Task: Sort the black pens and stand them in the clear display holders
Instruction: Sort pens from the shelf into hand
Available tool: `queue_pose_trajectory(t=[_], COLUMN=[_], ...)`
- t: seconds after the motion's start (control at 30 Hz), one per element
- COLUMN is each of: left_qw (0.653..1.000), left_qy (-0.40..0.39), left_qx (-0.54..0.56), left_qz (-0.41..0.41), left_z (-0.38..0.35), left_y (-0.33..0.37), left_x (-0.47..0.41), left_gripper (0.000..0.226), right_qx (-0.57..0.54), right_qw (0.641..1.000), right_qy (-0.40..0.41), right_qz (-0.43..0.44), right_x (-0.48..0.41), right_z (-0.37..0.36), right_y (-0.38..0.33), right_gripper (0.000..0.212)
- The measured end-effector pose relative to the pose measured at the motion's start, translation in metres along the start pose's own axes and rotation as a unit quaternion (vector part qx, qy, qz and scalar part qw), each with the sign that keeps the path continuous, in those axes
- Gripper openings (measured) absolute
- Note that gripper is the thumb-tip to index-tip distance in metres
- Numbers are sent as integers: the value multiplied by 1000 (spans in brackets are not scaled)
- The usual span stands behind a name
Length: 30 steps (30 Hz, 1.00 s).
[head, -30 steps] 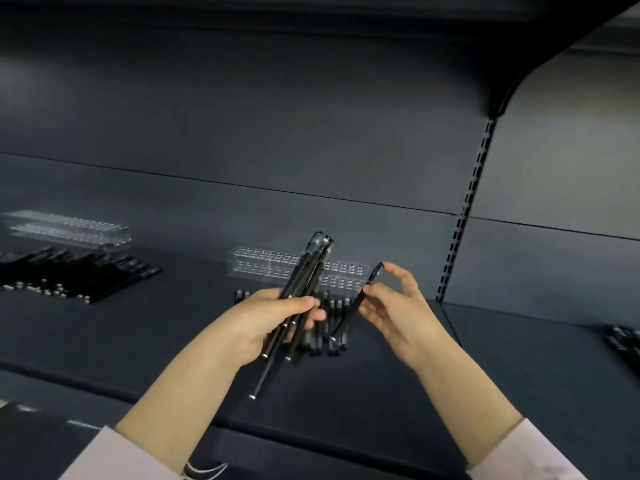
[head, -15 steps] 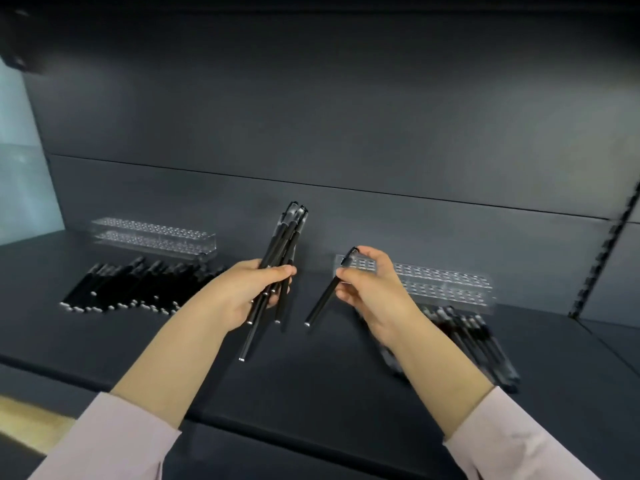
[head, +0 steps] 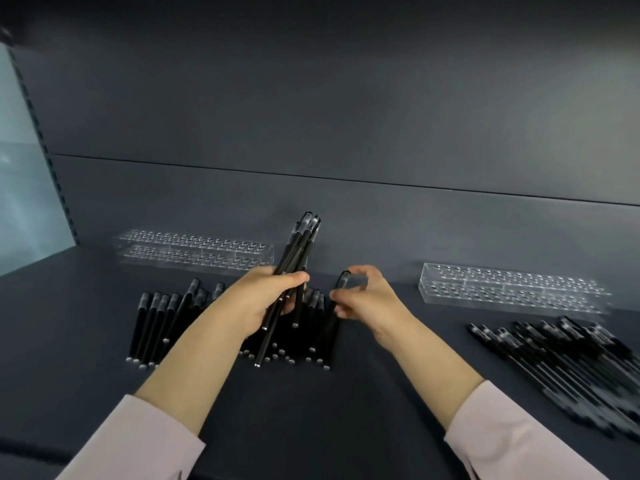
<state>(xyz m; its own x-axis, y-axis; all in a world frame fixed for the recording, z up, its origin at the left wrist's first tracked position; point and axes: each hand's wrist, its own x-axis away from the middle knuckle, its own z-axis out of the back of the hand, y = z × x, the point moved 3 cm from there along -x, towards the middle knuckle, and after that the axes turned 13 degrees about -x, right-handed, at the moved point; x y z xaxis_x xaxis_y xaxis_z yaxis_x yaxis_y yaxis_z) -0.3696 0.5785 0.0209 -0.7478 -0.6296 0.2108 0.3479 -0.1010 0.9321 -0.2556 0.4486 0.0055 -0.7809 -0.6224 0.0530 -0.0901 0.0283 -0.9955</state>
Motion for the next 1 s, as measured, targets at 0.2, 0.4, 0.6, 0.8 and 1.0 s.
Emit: queue_pose_trajectory(t=[0.2,0.4,0.6,0.8,1.0], left_qw=[1000,1000,999,994,990], left_qy=[-6,-7,-24,-88,-108], left_qx=[4,3,10,26,18], left_qz=[-3,-21,-47,-58,-87], left_z=[-3,-7,-9,-17,-22], left_y=[-2,-6,-3,2,1], left_x=[-6,-6,-1,10,12], left_gripper=[17,12,15,16,17], right_qx=[151,280,225,-156,-267], right_qw=[988,955,969,987,961], right_qy=[-7,7,29,-22,-70], right_qz=[17,96,97,27,3], right_x=[-3,-2,-3,-2,2], right_z=[-12,-14,-12,-4,-6], right_y=[8,11,10,-3,-5], right_gripper=[46,12,16,15,30])
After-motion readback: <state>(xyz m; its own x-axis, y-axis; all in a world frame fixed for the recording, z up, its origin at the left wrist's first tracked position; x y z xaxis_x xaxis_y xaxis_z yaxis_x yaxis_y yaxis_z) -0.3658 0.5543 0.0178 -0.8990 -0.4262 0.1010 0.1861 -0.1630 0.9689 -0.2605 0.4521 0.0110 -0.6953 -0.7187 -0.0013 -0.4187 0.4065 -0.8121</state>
